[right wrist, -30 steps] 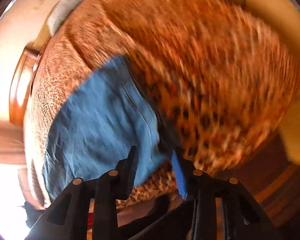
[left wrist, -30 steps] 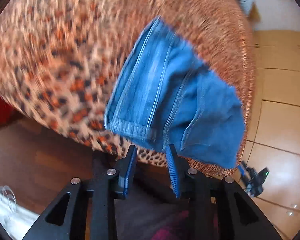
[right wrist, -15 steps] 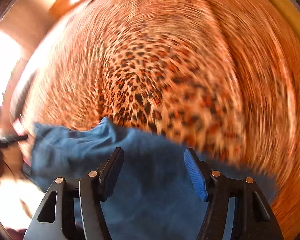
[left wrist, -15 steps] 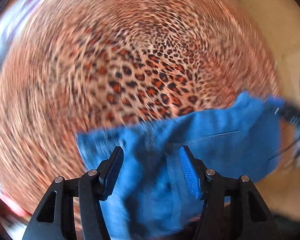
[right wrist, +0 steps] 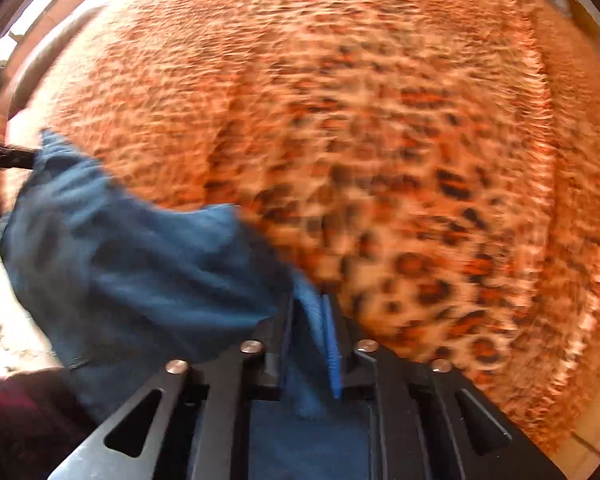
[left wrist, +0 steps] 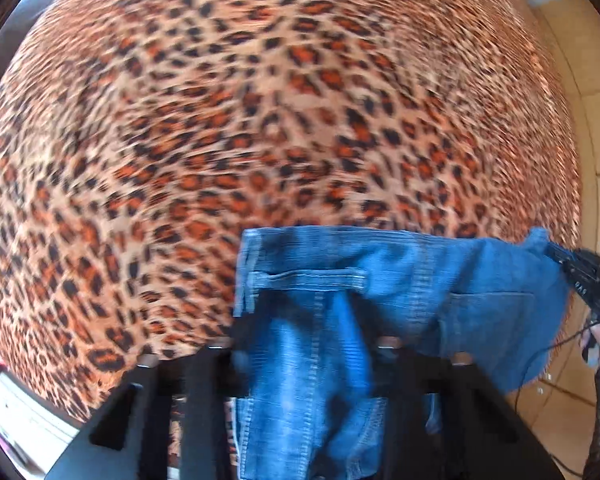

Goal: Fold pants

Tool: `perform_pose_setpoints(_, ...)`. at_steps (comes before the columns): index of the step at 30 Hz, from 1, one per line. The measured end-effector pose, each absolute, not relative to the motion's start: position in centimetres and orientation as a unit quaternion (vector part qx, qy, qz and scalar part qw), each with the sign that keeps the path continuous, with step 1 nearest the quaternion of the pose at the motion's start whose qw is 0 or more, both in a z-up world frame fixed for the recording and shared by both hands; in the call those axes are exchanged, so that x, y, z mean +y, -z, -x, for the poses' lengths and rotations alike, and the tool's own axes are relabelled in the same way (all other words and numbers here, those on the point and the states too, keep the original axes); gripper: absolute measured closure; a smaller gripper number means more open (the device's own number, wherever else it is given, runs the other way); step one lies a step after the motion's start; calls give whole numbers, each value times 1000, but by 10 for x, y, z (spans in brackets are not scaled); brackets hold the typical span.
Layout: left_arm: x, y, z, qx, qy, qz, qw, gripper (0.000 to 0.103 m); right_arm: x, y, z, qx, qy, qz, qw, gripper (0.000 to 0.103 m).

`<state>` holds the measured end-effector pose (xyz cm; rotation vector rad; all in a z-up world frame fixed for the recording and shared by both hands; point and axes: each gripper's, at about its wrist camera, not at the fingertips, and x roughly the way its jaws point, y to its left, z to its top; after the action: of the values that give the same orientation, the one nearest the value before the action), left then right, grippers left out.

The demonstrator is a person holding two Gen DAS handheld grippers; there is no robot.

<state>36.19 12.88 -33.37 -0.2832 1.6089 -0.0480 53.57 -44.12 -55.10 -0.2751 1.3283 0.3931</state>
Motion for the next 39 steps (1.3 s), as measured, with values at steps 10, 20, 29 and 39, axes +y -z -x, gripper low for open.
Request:
perform_pose_setpoints(10,53,276,-377,691,138,79,706,42,-619,514,-489,537,-99,-265,795,55)
perform_pose_setpoints(20,-125,342,-480,742,199,79,635,36,-713,583,-429,548,-13,-330,769,54)
perform_pose_setpoints(29,-170,387,-483,758,157,32,632,47,-709,594,-415,529,-70,-311,787,53)
perform_pose_setpoints(39,-197,374,-464,679,72,-49,729,91,-690,582,-420,544,-105,-228,801,87)
